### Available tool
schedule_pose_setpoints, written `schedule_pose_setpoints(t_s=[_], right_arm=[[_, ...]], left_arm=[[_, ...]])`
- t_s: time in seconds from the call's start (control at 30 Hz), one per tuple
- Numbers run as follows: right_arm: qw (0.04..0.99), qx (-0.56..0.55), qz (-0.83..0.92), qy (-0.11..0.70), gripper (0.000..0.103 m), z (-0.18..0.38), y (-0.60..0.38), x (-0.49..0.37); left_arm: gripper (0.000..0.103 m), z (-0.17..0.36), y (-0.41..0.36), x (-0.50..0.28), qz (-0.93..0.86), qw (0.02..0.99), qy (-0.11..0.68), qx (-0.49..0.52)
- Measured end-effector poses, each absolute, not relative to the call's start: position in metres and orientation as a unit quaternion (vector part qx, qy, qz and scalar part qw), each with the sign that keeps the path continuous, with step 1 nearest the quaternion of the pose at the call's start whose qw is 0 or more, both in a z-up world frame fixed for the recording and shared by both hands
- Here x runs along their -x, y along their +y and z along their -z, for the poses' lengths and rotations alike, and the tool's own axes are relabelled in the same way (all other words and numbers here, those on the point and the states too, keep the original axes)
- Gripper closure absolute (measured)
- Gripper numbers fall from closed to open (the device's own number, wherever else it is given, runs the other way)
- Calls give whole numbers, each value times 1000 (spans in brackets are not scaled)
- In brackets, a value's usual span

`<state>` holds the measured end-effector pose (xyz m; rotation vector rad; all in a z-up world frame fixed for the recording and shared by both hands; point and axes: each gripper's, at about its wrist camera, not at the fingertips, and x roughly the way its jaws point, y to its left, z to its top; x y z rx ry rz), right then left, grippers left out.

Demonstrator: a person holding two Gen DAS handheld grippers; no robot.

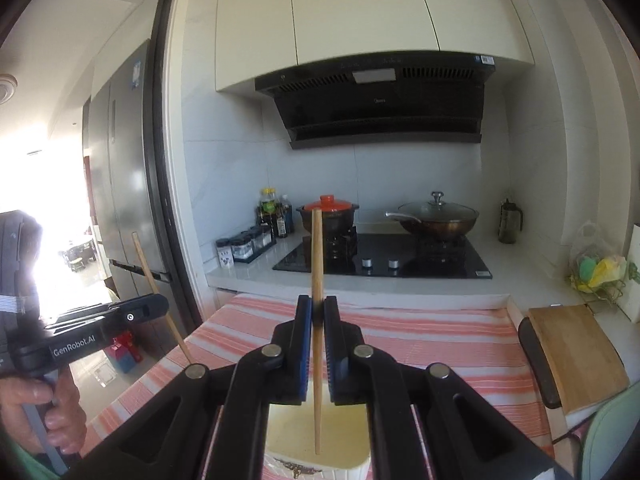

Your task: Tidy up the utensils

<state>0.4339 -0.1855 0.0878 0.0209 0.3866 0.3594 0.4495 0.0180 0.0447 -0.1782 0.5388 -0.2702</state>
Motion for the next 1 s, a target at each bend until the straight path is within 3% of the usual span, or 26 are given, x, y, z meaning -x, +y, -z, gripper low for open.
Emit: schedule_pose_setpoints(t_s=[0.3,0.37,0.4,0.43,0.47,0.5,0.63,0.77,1.0], right_arm=[[906,-36,-160,391,96,19,-185,-507],[900,-39,-165,401,93,26,-185,-507],[901,-39,-164,400,92,27,-187,-504],[902,-42,-164,398,82,26,-189,-499],[904,-46,-164,393,67,23,-193,-492],[907,-50,-163,385,63,19,-197,-484],[915,-33,-159,370,61,9,-216,-432],[922,11,-142,359,49,20,-233,-349],[933,41,-60,353,46,66,-246,-219]], left_arm=[[97,42,-12,-493,126,913,385,54],[83,48,-11,-488,123,911,391,55],[61,49,-9,-482,122,911,390,57],[41,48,-7,-474,118,914,384,58],[34,45,-4,-465,116,918,376,59],[25,42,0,-453,118,920,368,59],[7,41,16,-391,133,923,360,37],[3,61,32,-316,123,923,365,24],[3,109,35,-218,84,919,381,60]])
